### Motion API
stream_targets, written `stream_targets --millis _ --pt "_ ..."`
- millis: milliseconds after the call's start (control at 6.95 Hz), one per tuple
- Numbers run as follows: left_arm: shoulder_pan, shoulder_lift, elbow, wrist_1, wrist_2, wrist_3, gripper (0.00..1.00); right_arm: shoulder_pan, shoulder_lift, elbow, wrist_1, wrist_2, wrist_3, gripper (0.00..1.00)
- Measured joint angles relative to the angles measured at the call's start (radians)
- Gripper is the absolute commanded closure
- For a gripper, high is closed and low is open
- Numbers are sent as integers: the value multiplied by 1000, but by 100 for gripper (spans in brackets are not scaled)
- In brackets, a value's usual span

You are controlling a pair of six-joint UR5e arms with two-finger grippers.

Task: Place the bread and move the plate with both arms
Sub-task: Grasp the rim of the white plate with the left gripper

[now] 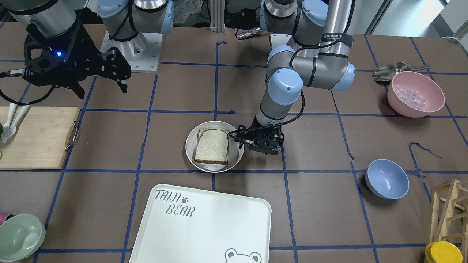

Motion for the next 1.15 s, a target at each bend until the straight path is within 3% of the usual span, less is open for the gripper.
stream_targets --millis 144,432,576,720,864,1152 --pt "-7 -7 0 1 -1 -1 24 0 0 2 -2 0 0 0" --pt "-32 -25 2 1 -1 -1 30 0 0 7 -7 2 0 0" --pt "-37 -35 4 0 -3 -2 48 0 0 12 -9 5 0 0" --pt "-40 -46 4 0 -7 0 86 0 1 16 -10 9 0 0" --pt "-42 -54 5 -2 -10 5 100 0 1 18 -11 12 -1 0" --pt "-45 -56 13 -8 -14 5 100 0 1 19 -12 14 -1 0"
